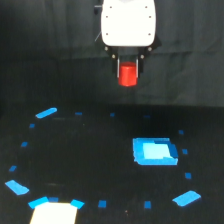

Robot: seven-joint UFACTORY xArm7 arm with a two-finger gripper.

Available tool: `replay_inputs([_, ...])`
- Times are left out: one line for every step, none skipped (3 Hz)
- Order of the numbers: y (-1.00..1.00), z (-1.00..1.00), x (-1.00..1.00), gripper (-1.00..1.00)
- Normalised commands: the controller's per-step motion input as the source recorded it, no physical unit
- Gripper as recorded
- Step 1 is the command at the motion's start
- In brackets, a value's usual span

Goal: Pick up the red object from the table

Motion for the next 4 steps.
replay_inputs([-0.40,0.71,-0.18,-1.00])
replay_inputs([-0.35,1.00,-0.42,-1.00])
replay_inputs([-0.02,0.59,0.22,-1.00])
replay_inputs([-0.22,0.69,0.03,-1.00])
